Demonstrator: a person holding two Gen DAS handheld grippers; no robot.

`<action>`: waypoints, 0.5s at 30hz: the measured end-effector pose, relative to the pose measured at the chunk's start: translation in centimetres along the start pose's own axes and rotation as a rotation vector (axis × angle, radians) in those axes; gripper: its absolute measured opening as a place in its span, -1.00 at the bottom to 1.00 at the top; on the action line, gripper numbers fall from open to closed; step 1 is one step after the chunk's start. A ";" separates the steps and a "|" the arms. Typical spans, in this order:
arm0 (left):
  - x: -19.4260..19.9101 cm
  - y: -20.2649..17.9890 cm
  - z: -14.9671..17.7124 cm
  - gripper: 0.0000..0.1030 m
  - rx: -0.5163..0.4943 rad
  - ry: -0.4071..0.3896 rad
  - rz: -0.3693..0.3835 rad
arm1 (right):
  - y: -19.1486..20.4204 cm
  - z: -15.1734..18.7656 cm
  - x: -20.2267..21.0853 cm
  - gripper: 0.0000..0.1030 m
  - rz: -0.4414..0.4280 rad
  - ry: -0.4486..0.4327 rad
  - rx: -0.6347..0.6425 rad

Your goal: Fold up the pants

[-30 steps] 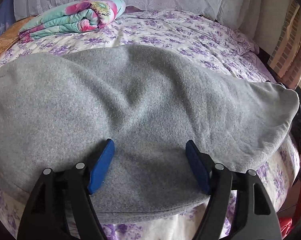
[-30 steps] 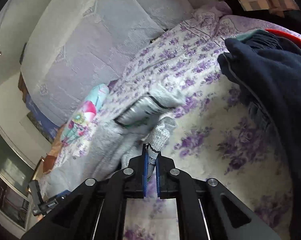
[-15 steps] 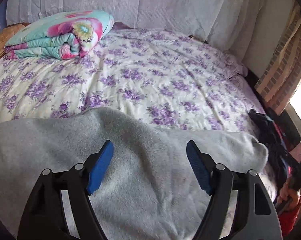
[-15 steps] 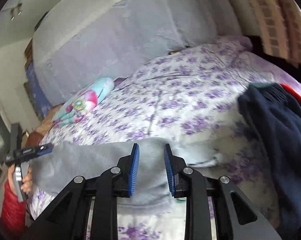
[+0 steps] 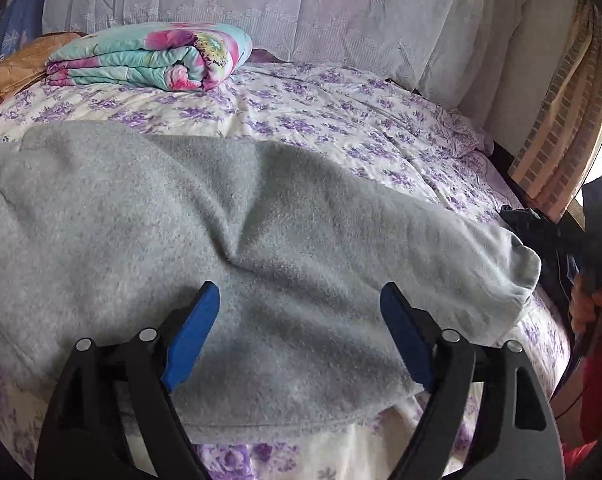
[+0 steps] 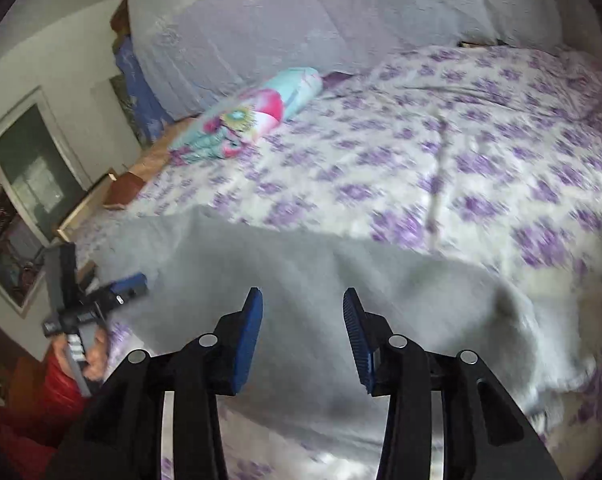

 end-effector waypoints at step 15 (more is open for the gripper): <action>0.3 0.0 0.6 0.57 -0.008 -0.045 0.024 | 9.6 -6.3 -24.3 -0.72 -0.193 0.348 0.101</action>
Point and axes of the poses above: each gripper's, at about its wrist camera, not at the fingertips, and x roughly against the way its jaws point, y to its left, z to its underside, the point moved 2 cm from there along -x, roughly the way its jaws point, and after that the axes turned 2 degrees about -y, right-handed, at the moved point
